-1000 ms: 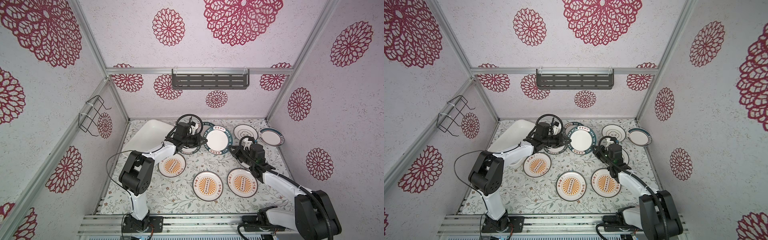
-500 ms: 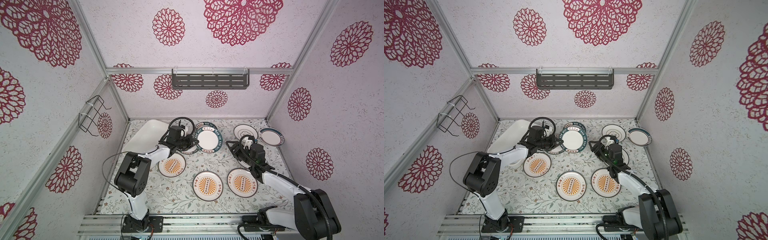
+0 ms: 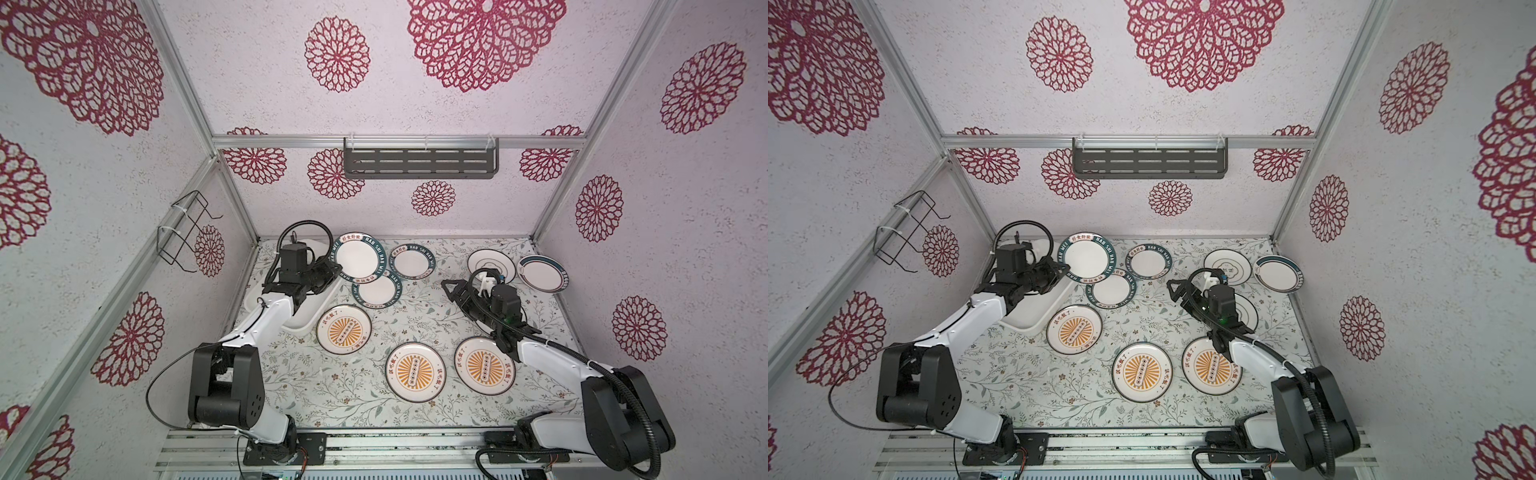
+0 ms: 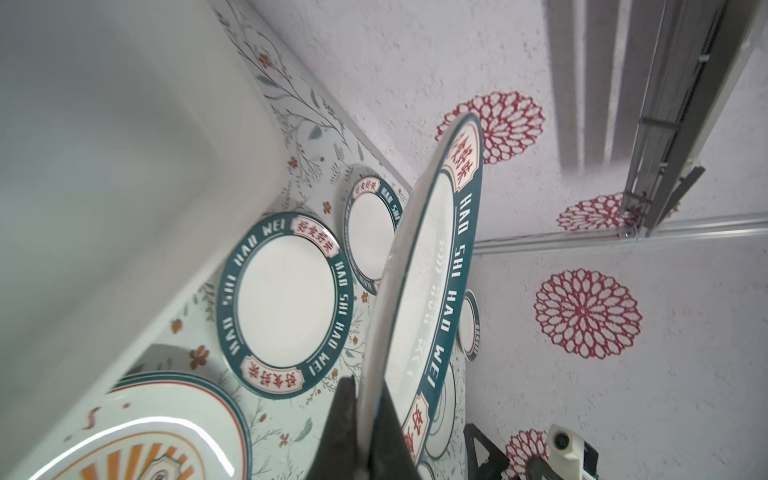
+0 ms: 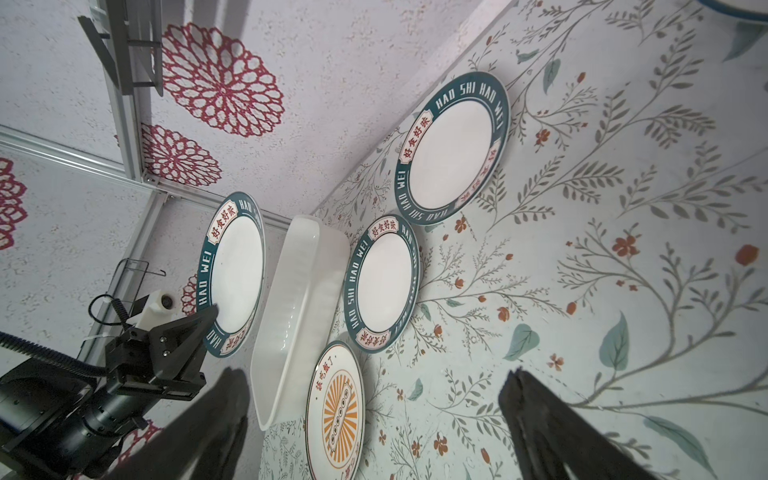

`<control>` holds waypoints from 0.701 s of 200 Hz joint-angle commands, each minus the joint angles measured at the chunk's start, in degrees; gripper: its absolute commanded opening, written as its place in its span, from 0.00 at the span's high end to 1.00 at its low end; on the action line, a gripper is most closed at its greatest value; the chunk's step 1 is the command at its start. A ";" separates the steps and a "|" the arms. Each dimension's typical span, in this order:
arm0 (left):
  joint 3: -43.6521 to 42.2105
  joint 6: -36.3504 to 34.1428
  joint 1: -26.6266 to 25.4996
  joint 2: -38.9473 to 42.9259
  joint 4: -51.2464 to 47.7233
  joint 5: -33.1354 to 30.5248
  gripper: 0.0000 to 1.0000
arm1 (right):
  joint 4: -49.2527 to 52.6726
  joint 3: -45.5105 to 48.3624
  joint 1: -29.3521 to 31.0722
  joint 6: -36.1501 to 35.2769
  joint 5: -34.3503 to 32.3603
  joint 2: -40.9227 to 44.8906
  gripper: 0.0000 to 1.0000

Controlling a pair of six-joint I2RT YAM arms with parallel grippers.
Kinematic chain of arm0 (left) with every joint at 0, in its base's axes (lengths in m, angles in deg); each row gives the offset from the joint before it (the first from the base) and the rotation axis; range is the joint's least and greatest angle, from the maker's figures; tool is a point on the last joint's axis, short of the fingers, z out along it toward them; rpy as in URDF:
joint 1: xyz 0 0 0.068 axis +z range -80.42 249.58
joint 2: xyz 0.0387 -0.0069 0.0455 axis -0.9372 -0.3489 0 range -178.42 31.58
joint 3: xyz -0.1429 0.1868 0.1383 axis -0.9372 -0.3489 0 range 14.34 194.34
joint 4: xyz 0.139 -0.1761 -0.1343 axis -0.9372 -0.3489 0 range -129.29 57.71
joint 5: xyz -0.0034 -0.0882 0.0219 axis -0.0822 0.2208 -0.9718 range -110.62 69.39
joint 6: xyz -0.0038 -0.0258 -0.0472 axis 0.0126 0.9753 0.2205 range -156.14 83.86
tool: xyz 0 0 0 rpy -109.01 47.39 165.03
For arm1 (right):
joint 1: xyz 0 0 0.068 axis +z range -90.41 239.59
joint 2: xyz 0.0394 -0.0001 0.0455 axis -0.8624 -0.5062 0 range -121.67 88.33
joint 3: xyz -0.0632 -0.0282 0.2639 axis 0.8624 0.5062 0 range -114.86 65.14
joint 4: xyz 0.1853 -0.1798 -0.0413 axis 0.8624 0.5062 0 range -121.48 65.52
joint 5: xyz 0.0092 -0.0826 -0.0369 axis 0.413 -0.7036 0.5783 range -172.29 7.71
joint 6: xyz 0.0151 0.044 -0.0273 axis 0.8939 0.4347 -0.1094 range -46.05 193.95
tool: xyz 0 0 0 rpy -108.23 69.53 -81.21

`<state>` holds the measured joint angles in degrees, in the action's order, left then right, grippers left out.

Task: Place the plates into the plastic bin on the countertop
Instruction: 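Carry the held plate to the white bin and lower it inside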

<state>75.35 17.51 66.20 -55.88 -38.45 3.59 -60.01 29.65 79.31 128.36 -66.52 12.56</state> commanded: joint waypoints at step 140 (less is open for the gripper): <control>-0.96 -0.39 17.85 -8.69 -5.08 -2.86 1.00 | -11.33 -8.19 9.81 -2.00 5.06 -9.46 0.01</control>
<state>72.82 16.18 84.02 -62.56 -46.34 1.27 -70.13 22.73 89.15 127.53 -61.08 1.22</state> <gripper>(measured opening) 0.069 0.989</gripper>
